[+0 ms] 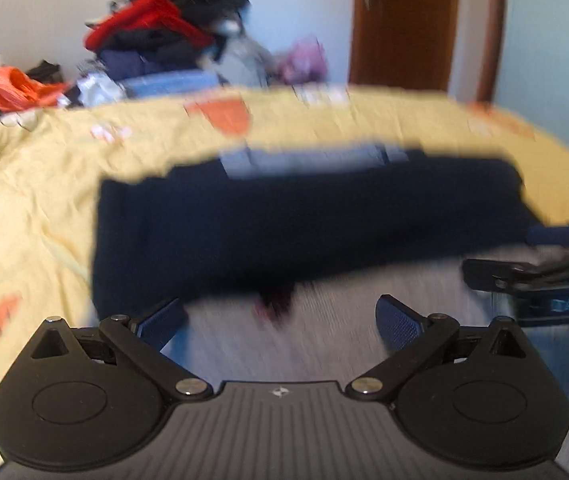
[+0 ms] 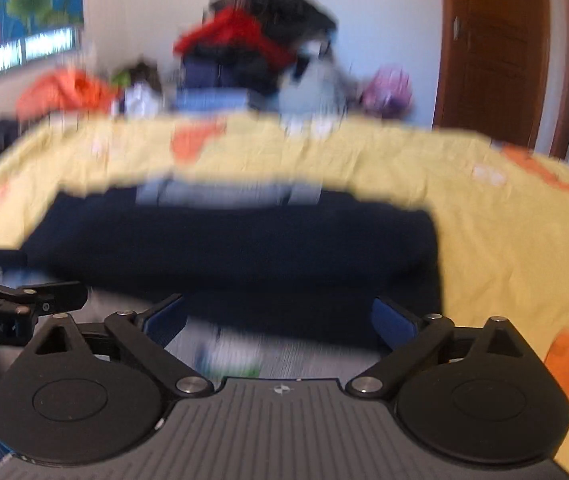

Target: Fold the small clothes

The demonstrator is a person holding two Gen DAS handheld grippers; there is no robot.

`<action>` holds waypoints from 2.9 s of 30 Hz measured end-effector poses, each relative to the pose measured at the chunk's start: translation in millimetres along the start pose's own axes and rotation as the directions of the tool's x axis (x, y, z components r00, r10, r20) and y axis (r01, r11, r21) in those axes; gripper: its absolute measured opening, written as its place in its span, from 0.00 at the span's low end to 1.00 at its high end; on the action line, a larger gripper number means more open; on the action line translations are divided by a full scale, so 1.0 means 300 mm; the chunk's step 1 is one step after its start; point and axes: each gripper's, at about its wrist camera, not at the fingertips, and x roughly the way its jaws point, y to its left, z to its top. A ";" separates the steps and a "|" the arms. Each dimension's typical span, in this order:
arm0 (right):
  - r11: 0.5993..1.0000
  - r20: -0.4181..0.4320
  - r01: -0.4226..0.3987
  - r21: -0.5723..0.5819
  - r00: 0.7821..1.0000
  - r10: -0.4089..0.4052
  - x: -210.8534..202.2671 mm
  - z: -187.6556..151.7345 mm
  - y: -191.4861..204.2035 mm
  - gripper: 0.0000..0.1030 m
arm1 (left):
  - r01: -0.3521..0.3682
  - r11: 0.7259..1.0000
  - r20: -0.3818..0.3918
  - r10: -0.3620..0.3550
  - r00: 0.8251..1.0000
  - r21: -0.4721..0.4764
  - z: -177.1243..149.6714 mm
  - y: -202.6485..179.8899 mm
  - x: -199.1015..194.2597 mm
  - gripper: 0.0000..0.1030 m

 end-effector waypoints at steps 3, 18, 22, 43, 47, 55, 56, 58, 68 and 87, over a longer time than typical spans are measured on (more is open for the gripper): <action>1.000 -0.021 0.026 -0.015 0.999 -0.027 0.025 -0.060 0.010 0.98 | -0.001 0.999 0.015 0.002 1.000 -0.042 -0.024 0.023 0.001 1.00; 0.997 -0.016 0.072 0.029 0.997 -0.072 -0.079 -0.155 0.014 1.00 | -0.083 0.995 -0.025 0.082 0.996 -0.061 -0.051 -0.014 -0.060 1.00; 0.997 -0.015 0.071 0.032 0.997 -0.070 -0.077 -0.155 0.025 1.00 | -0.041 0.997 -0.058 0.037 0.998 -0.070 -0.127 -0.038 -0.164 1.00; 0.997 -0.039 0.082 0.017 0.996 -0.081 -0.146 -0.190 0.040 1.00 | -0.060 0.996 0.019 0.062 0.998 -0.069 -0.204 -0.044 -0.208 1.00; 0.998 -0.008 0.063 0.007 0.998 -0.063 -0.235 -0.279 0.057 1.00 | -0.062 0.996 0.020 0.064 0.998 -0.071 -0.205 -0.045 -0.207 1.00; 0.997 -0.009 0.074 0.032 0.997 -0.074 -0.241 -0.286 0.054 1.00 | -0.070 0.995 0.021 0.072 0.997 -0.074 -0.207 -0.044 -0.211 1.00; 0.997 -0.009 0.075 0.032 0.997 -0.074 -0.241 -0.286 0.054 1.00 | -0.071 0.995 0.022 0.073 0.997 -0.075 -0.207 -0.044 -0.212 1.00; 0.997 -0.008 0.075 0.032 0.997 -0.075 -0.242 -0.288 0.054 1.00 | -0.072 0.994 0.022 0.074 0.997 -0.076 -0.208 -0.043 -0.213 1.00; 0.997 -0.009 0.073 0.034 0.997 -0.073 -0.242 -0.286 0.053 1.00 | -0.072 0.994 0.022 0.074 0.997 -0.077 -0.210 -0.041 -0.213 1.00; 0.997 -0.005 0.069 0.038 0.998 -0.069 -0.245 -0.287 0.049 1.00 | -0.104 0.993 0.040 0.106 0.994 -0.062 -0.227 -0.056 -0.236 1.00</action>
